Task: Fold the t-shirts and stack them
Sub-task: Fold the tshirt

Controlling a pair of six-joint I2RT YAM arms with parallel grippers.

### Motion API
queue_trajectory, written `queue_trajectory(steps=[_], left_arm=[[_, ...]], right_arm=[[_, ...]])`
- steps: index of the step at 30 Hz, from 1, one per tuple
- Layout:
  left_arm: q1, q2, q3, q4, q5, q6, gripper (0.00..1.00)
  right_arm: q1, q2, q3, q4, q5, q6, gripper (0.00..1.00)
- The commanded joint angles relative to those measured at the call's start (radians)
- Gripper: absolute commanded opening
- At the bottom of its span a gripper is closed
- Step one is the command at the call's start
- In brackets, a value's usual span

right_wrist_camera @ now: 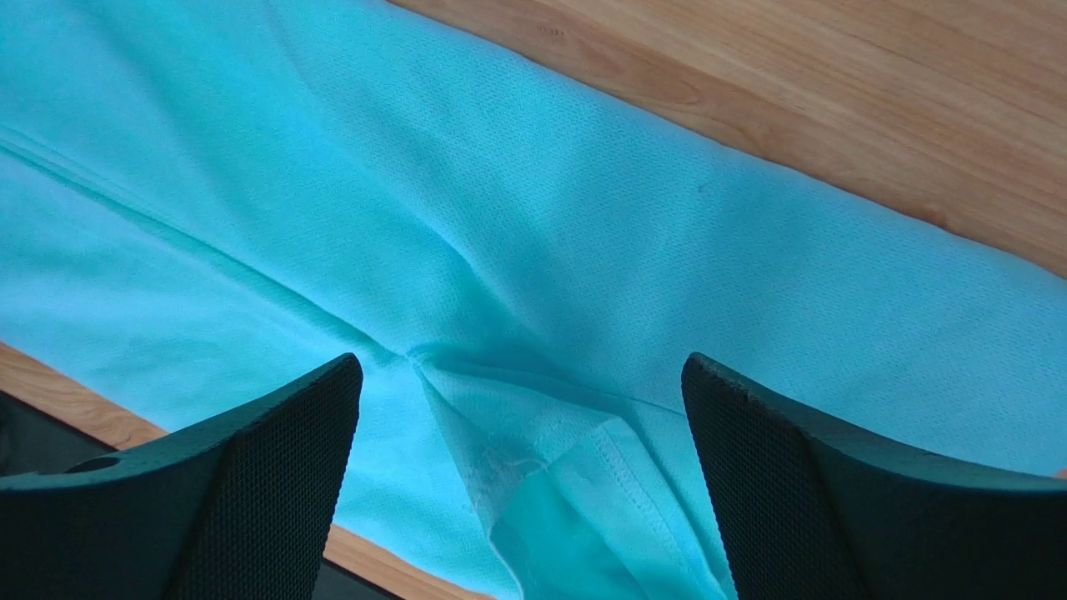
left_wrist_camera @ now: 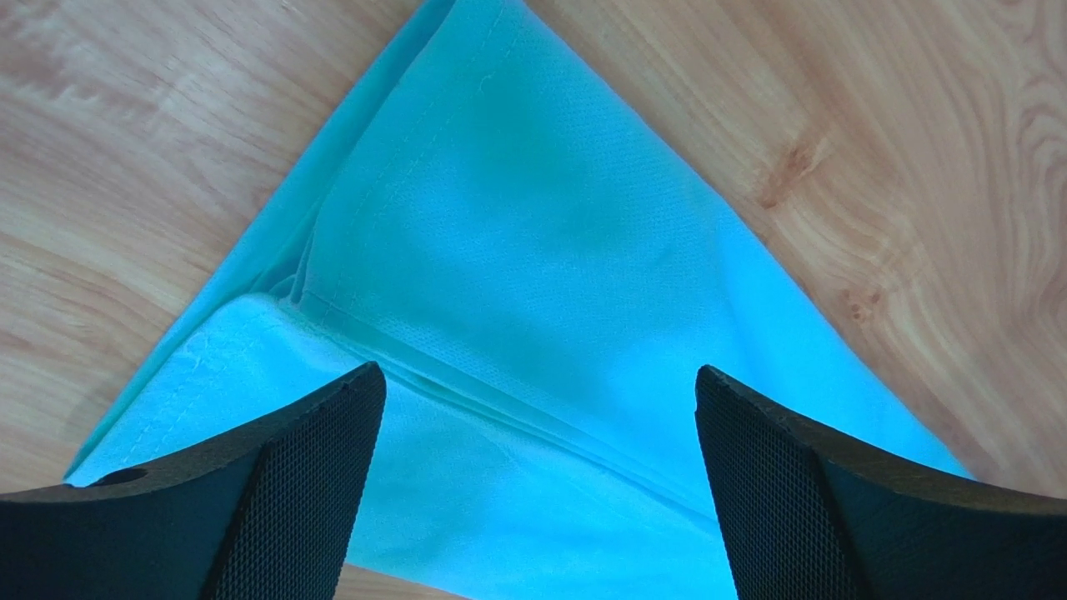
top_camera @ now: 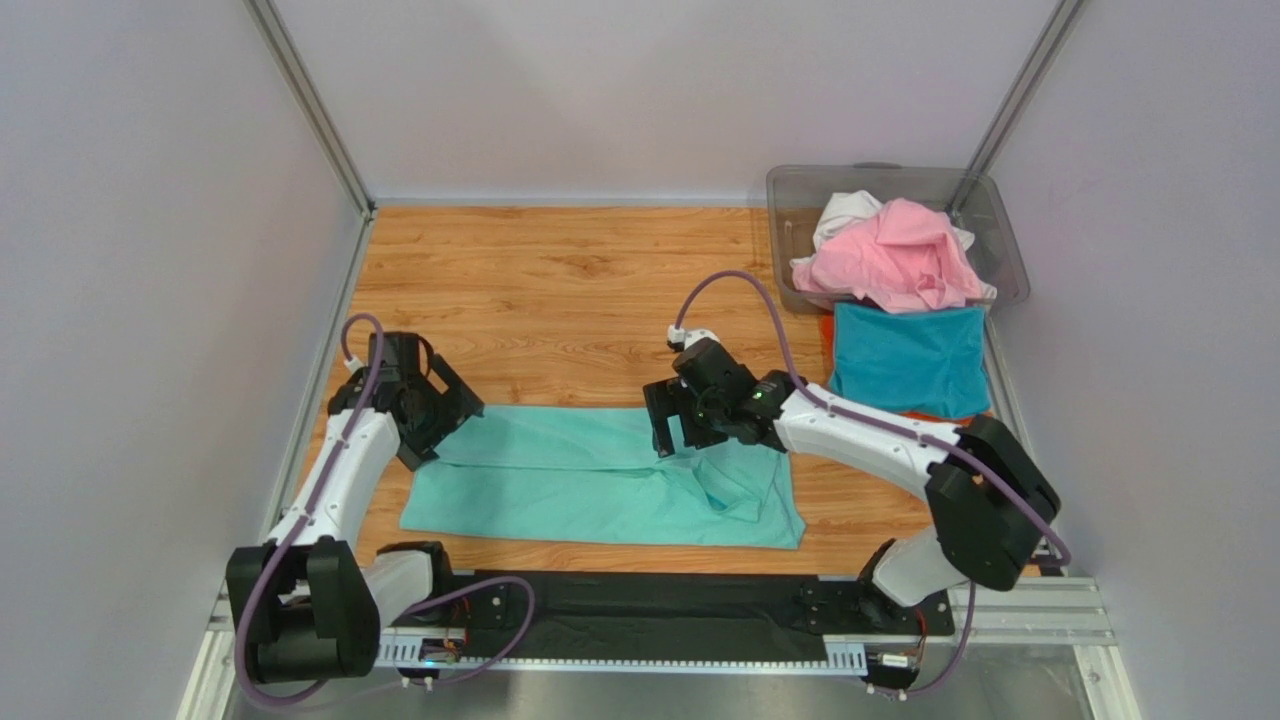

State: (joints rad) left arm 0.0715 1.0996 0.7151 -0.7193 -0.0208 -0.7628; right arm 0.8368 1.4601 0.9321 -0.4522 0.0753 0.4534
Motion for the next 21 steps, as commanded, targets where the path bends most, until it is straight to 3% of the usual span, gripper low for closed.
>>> queue_trajectory(steps=[1, 10, 21], left_arm=[[-0.004, -0.015, -0.063, 0.102, 0.087, 0.04, 1.0], [-0.002, 0.108, -0.085, 0.15, 0.022, 0.083, 1.0], [-0.002, 0.12, -0.109, 0.175, -0.005, 0.092, 1.0]], right_arm=[[0.001, 0.063, 0.057, 0.029, -0.028, -0.012, 1.0], [0.037, 0.085, -0.058, 0.095, -0.226, 0.108, 1.0], [0.311, -0.089, -0.059, -0.049, -0.089, 0.271, 1.0]])
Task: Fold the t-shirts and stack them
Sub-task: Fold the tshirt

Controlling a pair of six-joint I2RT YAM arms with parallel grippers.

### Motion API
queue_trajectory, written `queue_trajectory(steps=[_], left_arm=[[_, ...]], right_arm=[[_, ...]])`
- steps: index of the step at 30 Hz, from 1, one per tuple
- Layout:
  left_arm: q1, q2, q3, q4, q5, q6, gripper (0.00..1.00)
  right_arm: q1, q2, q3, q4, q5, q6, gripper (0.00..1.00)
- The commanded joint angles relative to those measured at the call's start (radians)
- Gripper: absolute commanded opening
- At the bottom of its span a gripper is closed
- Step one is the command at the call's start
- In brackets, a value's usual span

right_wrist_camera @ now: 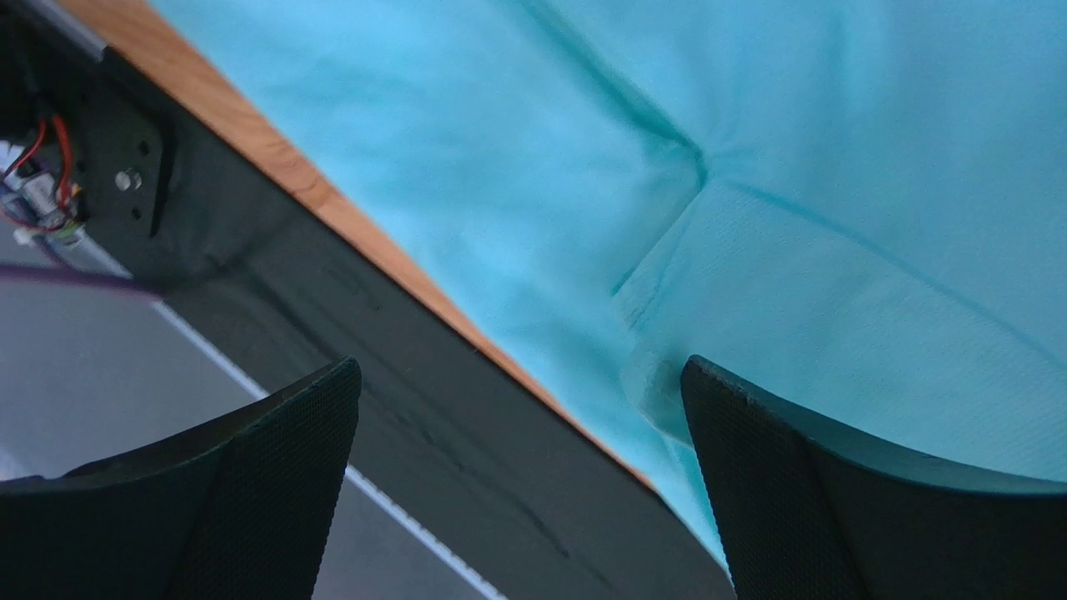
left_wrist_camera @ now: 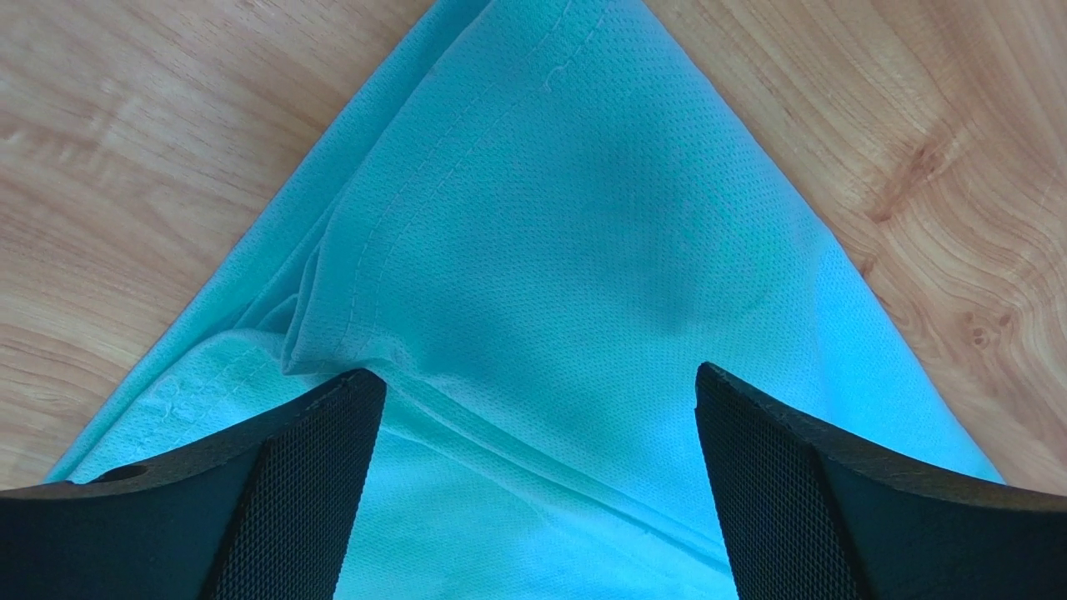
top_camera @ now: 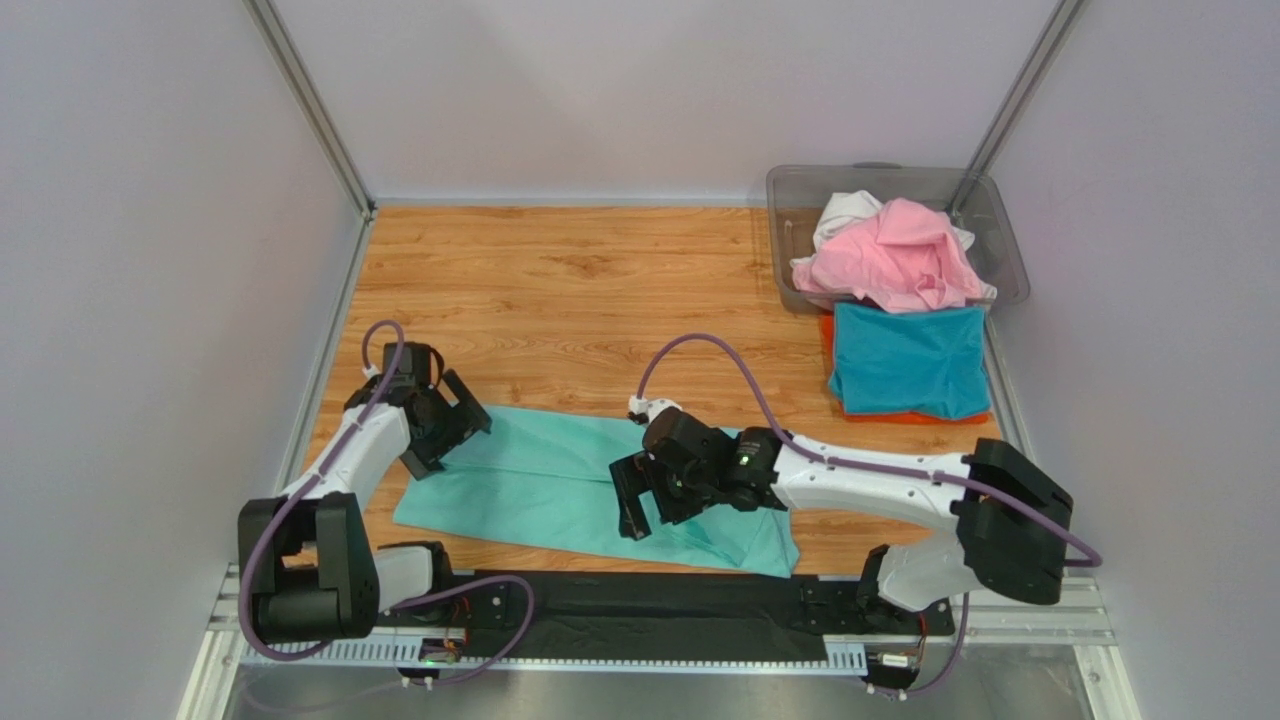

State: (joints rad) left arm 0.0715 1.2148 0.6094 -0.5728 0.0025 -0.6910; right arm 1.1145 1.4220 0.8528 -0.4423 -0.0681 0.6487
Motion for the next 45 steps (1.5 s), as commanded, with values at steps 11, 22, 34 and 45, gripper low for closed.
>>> queue_trajectory(steps=[11, 22, 34, 45], left_arm=[[-0.002, -0.027, -0.013, 0.008, -0.029, 0.021, 1.0], [-0.003, -0.132, 0.003, -0.033, -0.024, 0.01, 1.0], [-0.002, -0.109, 0.049, -0.044, -0.01, 0.01, 1.0], [-0.022, -0.144, 0.07, -0.052, 0.135, -0.002, 1.0]], right_arm=[[0.11, -0.155, 0.02, -0.122, 0.154, 0.085, 1.0], [0.091, -0.016, 0.098, -0.055, 0.172, -0.02, 1.0], [0.091, 0.152, 0.051, 0.099, 0.037, -0.009, 1.0], [0.067, -0.108, -0.004, -0.09, 0.194, 0.077, 1.0]])
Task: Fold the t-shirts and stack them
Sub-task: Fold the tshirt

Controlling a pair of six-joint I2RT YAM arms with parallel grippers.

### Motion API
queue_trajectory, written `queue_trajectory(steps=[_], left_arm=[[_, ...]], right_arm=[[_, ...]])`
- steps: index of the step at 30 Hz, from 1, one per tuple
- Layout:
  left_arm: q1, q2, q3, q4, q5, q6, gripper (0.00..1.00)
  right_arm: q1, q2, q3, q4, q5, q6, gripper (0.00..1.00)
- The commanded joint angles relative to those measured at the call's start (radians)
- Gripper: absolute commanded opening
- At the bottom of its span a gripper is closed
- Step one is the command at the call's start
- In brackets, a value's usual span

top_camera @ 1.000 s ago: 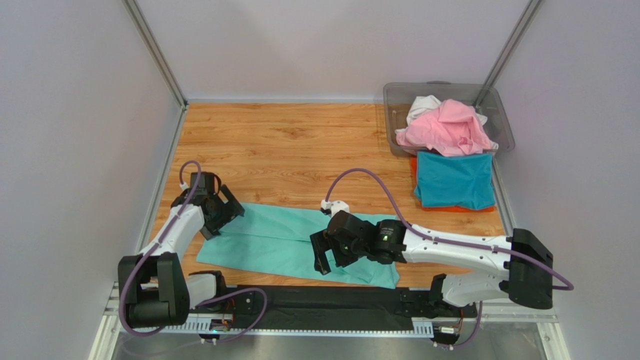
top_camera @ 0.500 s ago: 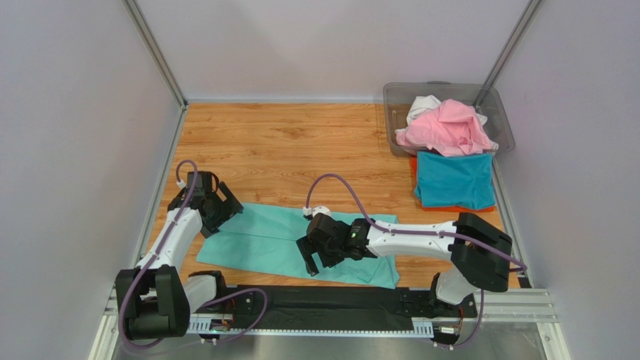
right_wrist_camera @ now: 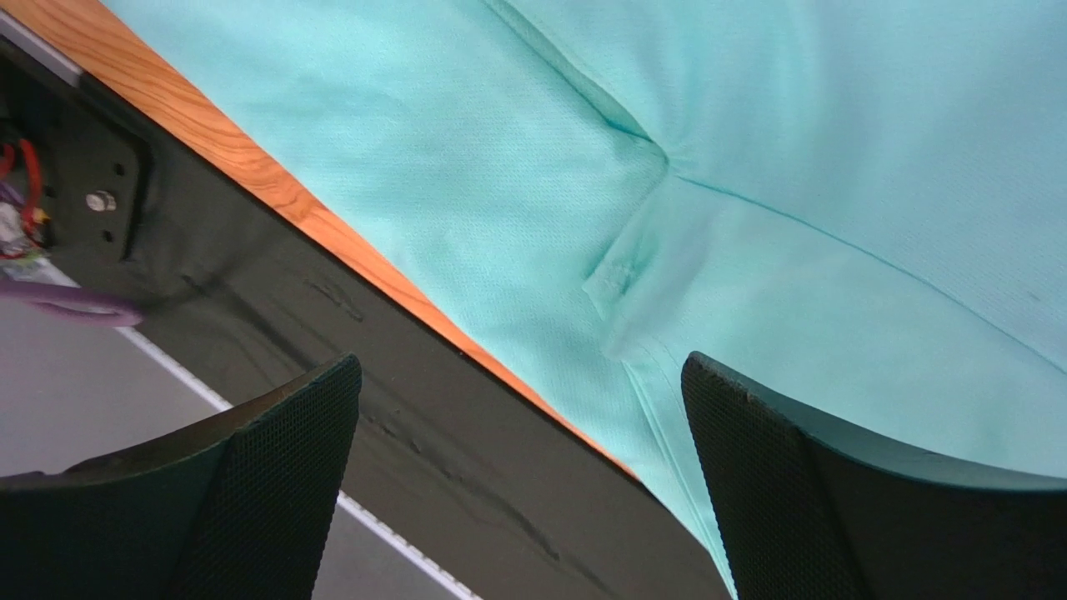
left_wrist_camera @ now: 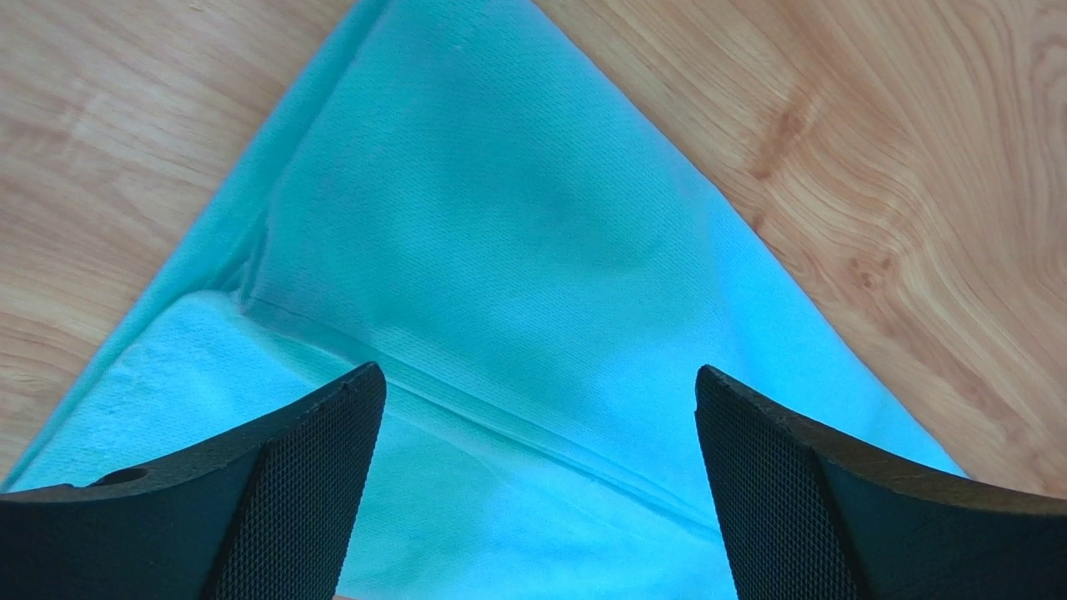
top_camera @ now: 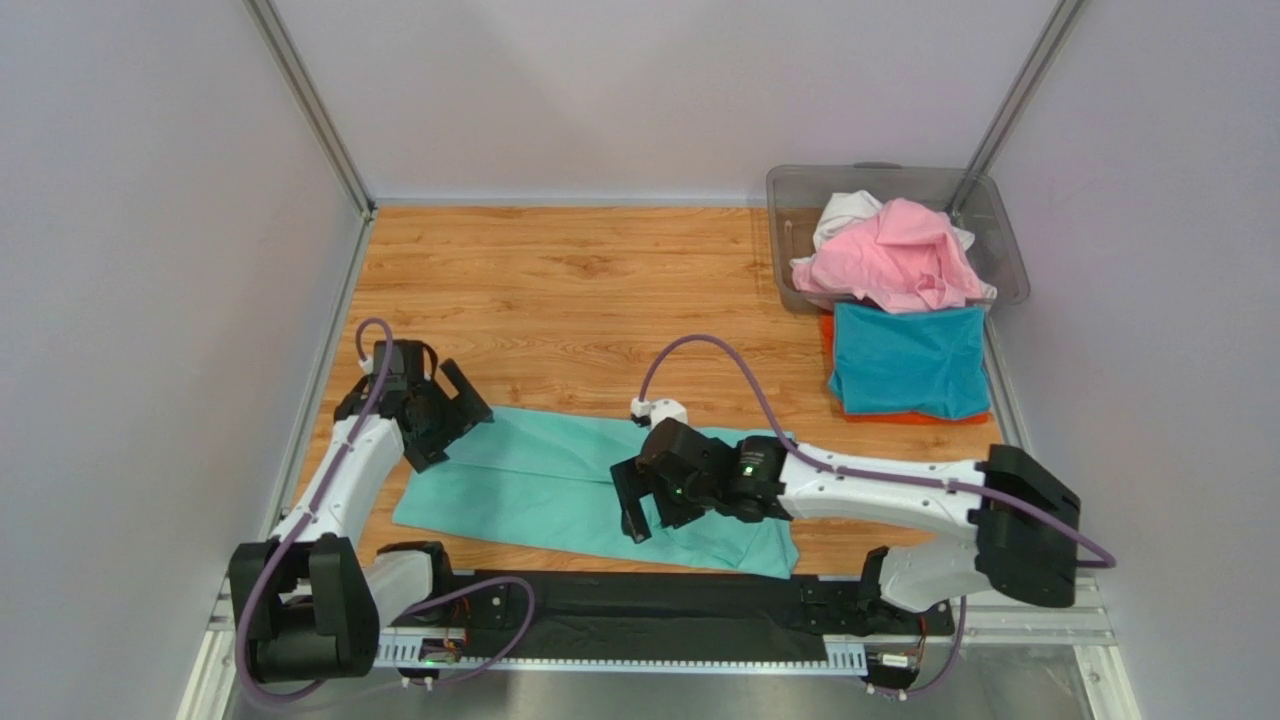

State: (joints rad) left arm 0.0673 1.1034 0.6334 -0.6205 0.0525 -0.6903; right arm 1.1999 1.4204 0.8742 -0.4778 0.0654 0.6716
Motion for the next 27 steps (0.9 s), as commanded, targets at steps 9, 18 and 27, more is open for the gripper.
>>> queue_trajectory(steps=[9, 18, 27], left_arm=[[-0.159, -0.027, 0.072, -0.001, 0.063, -0.011, 1.0], [-0.165, 0.131, 0.028, 0.054, 0.058, 0.006, 1.0], [-0.195, 0.205, -0.017, 0.09, 0.078, -0.008, 1.0]], right_arm=[[-0.112, -0.323, -0.22, -0.107, 0.014, 0.174, 1.0], [-0.296, -0.255, -0.348, 0.053, -0.15, 0.195, 1.0], [-0.578, 0.046, -0.163, 0.117, -0.223, -0.022, 1.0]])
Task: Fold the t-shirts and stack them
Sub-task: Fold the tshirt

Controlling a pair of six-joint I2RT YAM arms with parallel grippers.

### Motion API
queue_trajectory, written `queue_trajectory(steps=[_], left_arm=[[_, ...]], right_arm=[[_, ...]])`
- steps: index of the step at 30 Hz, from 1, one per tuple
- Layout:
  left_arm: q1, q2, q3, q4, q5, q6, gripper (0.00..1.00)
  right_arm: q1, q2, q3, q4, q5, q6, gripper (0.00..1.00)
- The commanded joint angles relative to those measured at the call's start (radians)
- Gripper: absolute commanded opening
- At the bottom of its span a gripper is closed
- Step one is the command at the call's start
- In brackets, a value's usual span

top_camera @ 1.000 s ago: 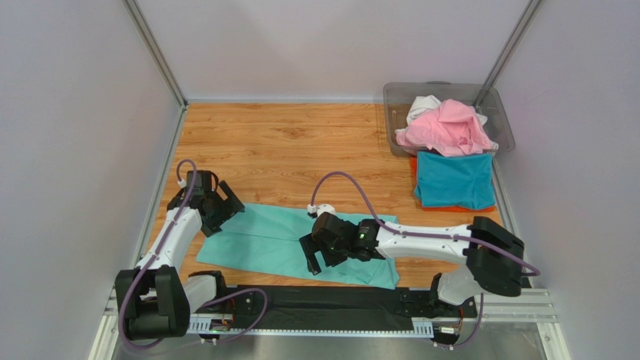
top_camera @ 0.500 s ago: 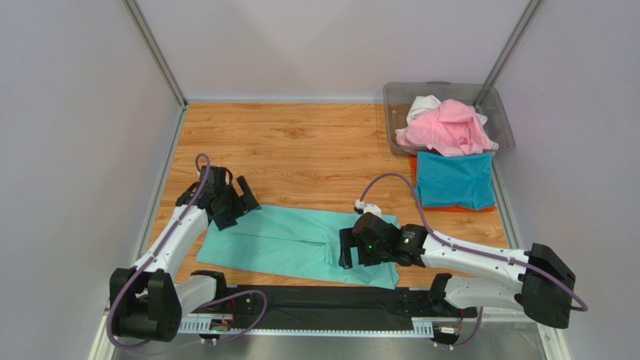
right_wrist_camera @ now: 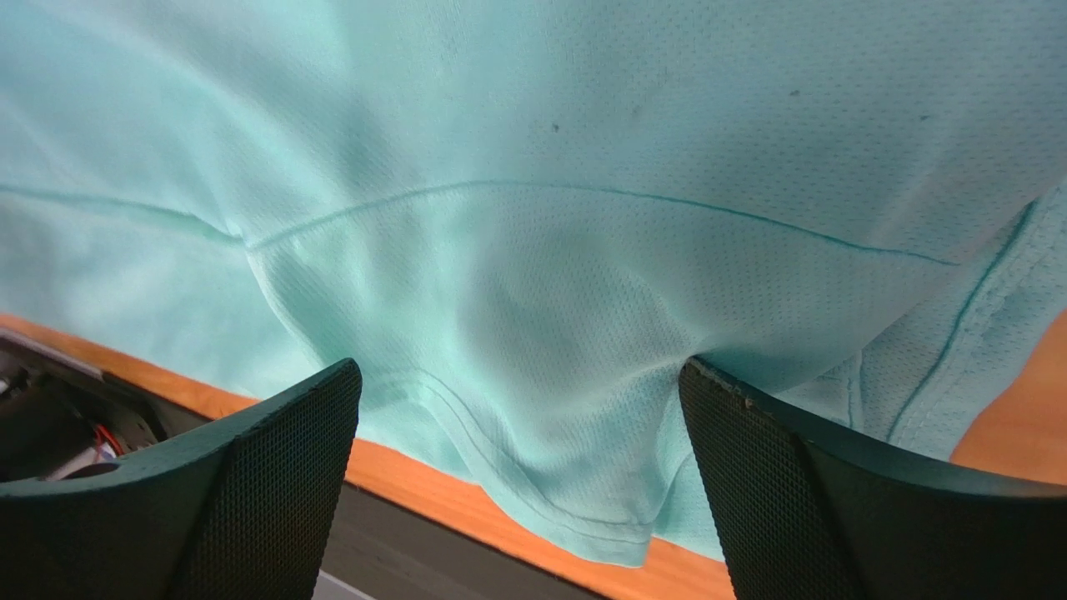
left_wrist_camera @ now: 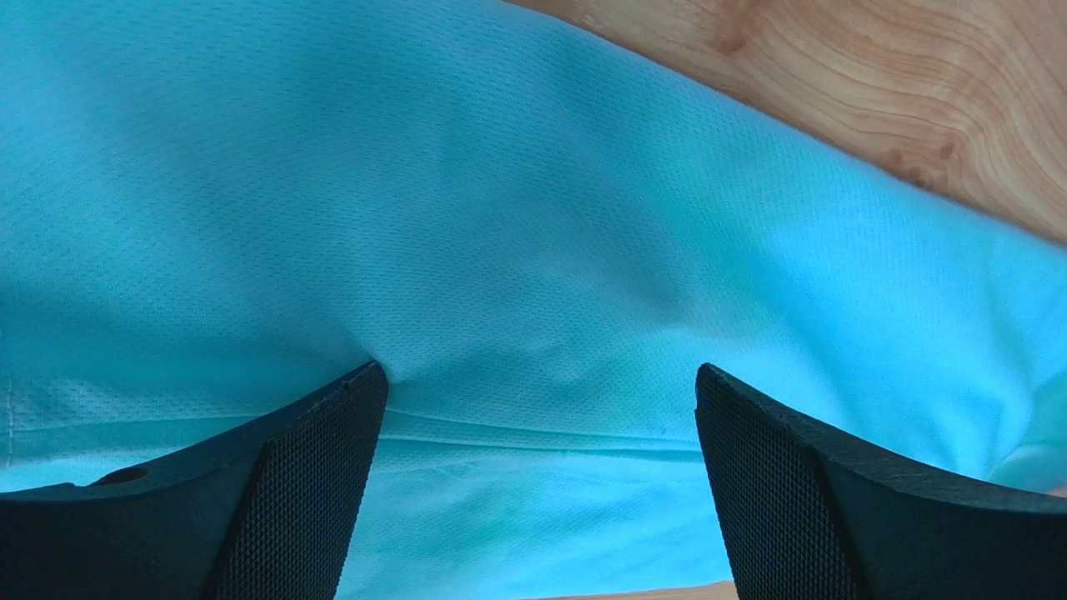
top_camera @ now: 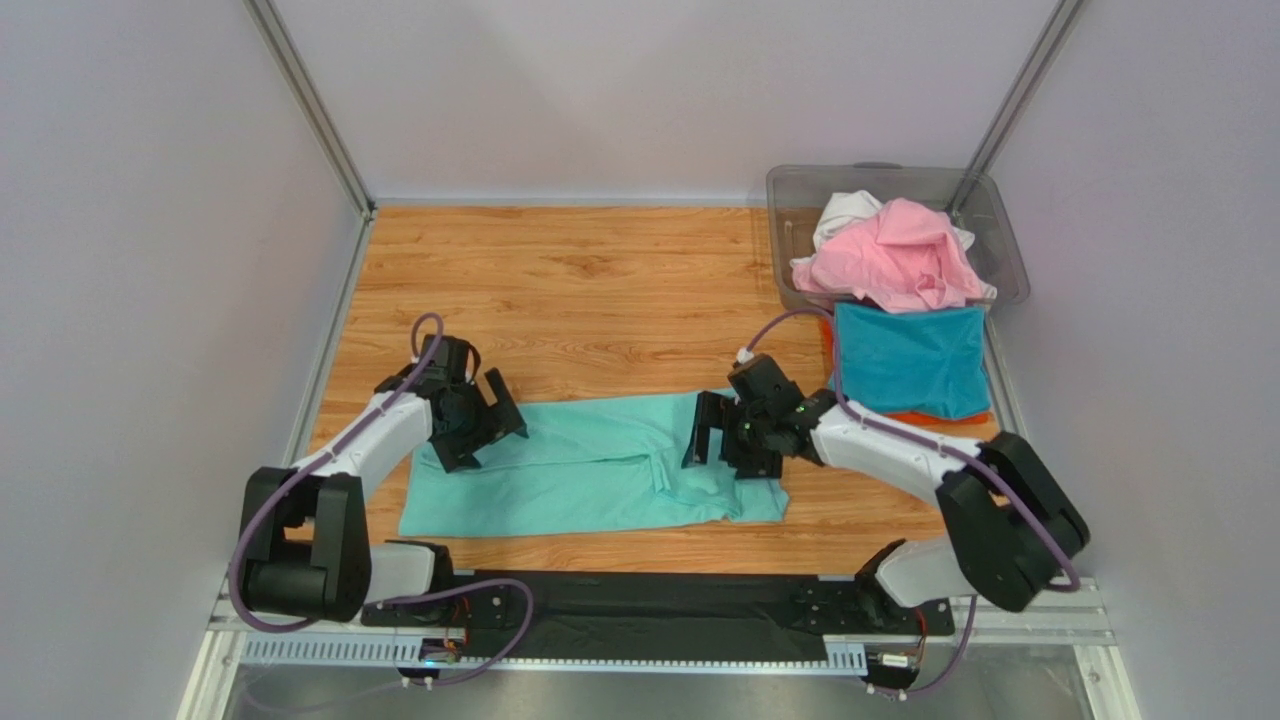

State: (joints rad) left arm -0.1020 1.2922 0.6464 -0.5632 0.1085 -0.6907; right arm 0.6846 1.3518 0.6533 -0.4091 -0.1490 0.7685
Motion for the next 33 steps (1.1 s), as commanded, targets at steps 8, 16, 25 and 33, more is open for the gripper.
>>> queue_trajectory(steps=[8, 16, 25, 33], left_arm=[[-0.116, -0.013, -0.093, 0.043, 0.005, -0.11, 1.0], [-0.188, -0.05, -0.126, 0.075, 0.04, -0.181, 1.0], [-0.399, 0.088, -0.082, 0.166, 0.077, -0.27, 1.0], [-0.649, 0.2, 0.031, 0.261, 0.116, -0.418, 1.0]], right_arm=[[-0.249, 0.516, 0.42, 0.007, 0.01, -0.225, 1.0], [-0.277, 0.86, 1.018, -0.236, -0.02, -0.412, 1.0], [-0.292, 1.199, 1.52, -0.421, -0.095, -0.521, 1.0], [-0.31, 1.373, 1.809, -0.371, -0.152, -0.523, 1.0]])
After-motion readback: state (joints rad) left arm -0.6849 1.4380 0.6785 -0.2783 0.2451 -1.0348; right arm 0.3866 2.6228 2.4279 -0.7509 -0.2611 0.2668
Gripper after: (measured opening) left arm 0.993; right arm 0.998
